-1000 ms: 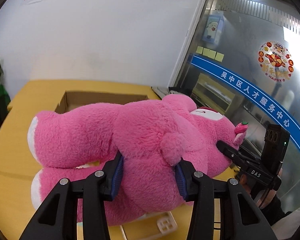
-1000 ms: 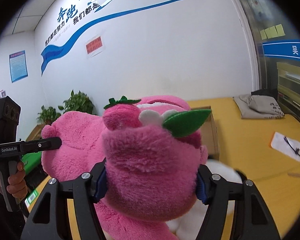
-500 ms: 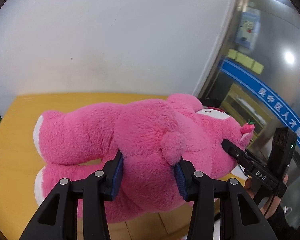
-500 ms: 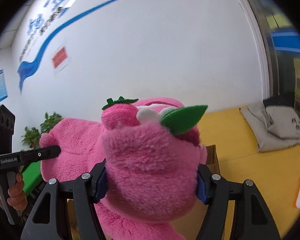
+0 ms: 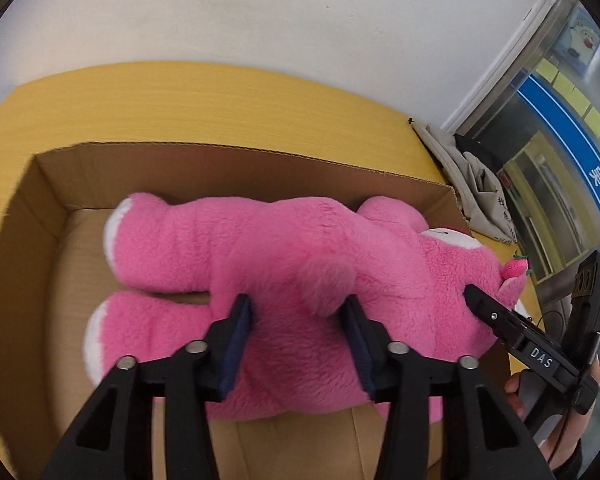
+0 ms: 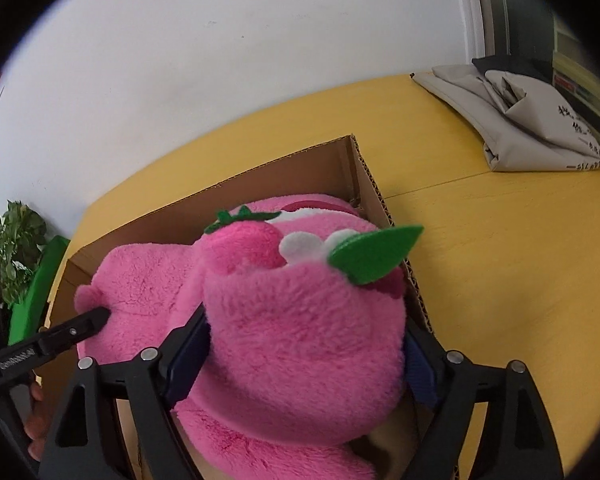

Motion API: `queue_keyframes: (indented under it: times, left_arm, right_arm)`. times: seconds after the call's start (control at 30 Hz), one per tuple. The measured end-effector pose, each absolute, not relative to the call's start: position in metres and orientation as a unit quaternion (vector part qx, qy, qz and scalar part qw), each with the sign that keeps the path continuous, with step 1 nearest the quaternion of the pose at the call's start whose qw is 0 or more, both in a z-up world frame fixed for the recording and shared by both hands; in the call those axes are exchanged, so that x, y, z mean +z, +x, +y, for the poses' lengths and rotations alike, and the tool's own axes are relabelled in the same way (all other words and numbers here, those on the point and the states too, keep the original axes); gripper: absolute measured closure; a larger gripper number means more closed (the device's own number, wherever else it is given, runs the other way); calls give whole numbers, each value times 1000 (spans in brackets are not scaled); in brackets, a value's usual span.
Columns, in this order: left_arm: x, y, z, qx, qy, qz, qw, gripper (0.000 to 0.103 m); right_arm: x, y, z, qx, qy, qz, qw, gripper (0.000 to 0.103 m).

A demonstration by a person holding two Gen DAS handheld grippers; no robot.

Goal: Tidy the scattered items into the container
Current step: 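Lower the pink bear into the cardboard box and open both tools, then withdraw both tools and move them toward the pink-and-teal pig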

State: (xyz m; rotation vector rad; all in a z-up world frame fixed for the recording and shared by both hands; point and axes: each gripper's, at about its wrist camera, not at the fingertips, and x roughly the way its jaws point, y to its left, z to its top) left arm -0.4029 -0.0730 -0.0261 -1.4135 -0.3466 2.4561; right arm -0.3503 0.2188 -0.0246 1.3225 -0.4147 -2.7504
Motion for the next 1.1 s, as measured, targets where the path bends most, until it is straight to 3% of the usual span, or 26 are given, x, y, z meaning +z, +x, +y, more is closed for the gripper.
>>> queue_keyframes:
  times: [0.07, 0.17, 0.23, 0.3, 0.5, 0.67, 1.1]
  left_arm:
    - [-12, -384, -80, 859, -481, -109, 139, 49]
    - [16, -341, -95, 873, -456, -96, 146, 27]
    - [38, -302, -105, 893, -420, -75, 145, 7]
    - [62, -255, -108, 916, -379, -43, 123, 0]
    - [96, -138, -102, 945, -321, 16, 58, 0]
    - [87, -73, -90, 950, -309, 24, 39, 0]
    - [37, 7, -74, 941, -334, -14, 58, 0]
  right_arm:
    - [-9, -337, 214, -904, 413, -109, 20, 15]
    - [19, -316, 217, -927, 369, -65, 29, 15]
    - [46, -284, 214, -939, 338, -43, 42, 15]
    - [67, -251, 208, -947, 314, -26, 60, 15]
    - [108, -146, 192, -956, 267, -55, 112, 13]
    - [107, -81, 184, -961, 260, -49, 80, 13]
    - [75, -2, 175, -964, 266, 18, 25, 13]
